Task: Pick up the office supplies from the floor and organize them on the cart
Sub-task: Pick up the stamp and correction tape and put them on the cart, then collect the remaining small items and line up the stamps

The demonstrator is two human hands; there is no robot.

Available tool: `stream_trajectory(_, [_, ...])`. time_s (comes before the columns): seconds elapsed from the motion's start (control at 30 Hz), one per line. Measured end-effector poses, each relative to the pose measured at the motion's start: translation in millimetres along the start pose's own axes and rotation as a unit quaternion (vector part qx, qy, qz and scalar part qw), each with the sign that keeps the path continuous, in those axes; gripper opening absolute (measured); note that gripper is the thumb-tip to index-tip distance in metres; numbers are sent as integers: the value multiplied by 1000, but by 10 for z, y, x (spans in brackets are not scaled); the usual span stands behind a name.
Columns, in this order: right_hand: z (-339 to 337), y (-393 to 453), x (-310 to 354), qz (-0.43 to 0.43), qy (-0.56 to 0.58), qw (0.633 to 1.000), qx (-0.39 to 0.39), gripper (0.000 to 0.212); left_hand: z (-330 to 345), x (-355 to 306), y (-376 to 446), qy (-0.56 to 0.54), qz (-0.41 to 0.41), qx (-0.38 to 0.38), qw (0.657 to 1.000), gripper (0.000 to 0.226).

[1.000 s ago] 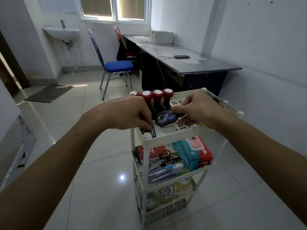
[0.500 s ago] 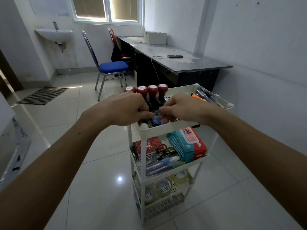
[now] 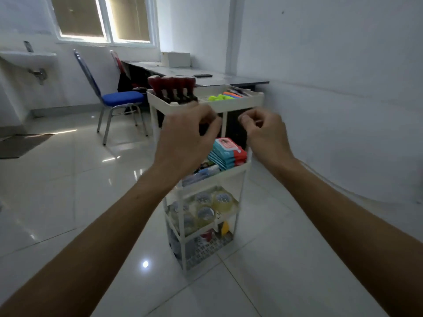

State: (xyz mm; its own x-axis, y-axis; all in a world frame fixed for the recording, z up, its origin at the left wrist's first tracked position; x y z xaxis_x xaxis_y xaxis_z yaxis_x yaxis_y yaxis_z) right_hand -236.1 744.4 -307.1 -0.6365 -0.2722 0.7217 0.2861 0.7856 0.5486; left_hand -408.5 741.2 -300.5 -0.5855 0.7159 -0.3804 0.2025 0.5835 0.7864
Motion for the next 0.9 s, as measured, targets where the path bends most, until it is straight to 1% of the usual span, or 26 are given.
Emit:
stream_trajectory(0.1, [-440,-867,-234,25,-41,999,-5,18,136,-358,-750,-56,-25,86,994,19])
stream_trajectory(0.2, [-907,-1680,-376,74,-64,995,-14,20,187,-670,-1387,-88,-61,133,985,25])
stream_trajectory(0.27, [-1169,-2104,-464,106,-80,991,-14,23,268,-808,-1674,-97,-90,183,974,30])
stream_trajectory(0.33, [-1366,-2407,-577,122,-101,987,-2,24,385,-938,-1862,-117,-99,234,960,37])
stream_trajectory(0.4, [-1496,-2569,-721,135,-122,983,4,23,493,-1078,-1977,-132,-90,253,954,38])
stream_trajectory(0.47, [-1542,-2678,-936,155,-126,980,-2,23,614,-1179,-2062,-148,-84,257,951,34])
stream_trajectory(0.57, [-1481,-2914,-1384,184,-138,973,-7,26,889,-1236,-2282,-142,-76,281,946,30])
stream_trajectory(0.73, [-1187,-3536,-2249,164,-215,961,56,24,1459,-1001,-3045,-143,-90,277,946,26])
stream_trajectory(0.8, [-1119,-3836,-2541,165,-236,955,79,25,1666,-877,-3431,-144,-101,303,936,24])
stream_trajectory(0.9, [-1126,-4262,-2841,166,-268,943,105,26,1943,-739,-3994,-105,-76,366,922,28])
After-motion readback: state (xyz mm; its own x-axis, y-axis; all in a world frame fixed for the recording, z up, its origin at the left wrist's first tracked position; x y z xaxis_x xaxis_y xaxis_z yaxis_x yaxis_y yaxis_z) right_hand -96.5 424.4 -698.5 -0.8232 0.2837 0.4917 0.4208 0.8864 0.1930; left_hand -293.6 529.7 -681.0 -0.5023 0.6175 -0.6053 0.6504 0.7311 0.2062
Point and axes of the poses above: each hand's wrist, its own y-axis towards the middle knuckle, its own z-axis out of the palm, x = y × z, the point moved 3 cm from there along y, towards the middle knuckle, and after that the axes turned 4 degrees about -y, right-handed, at the moved point
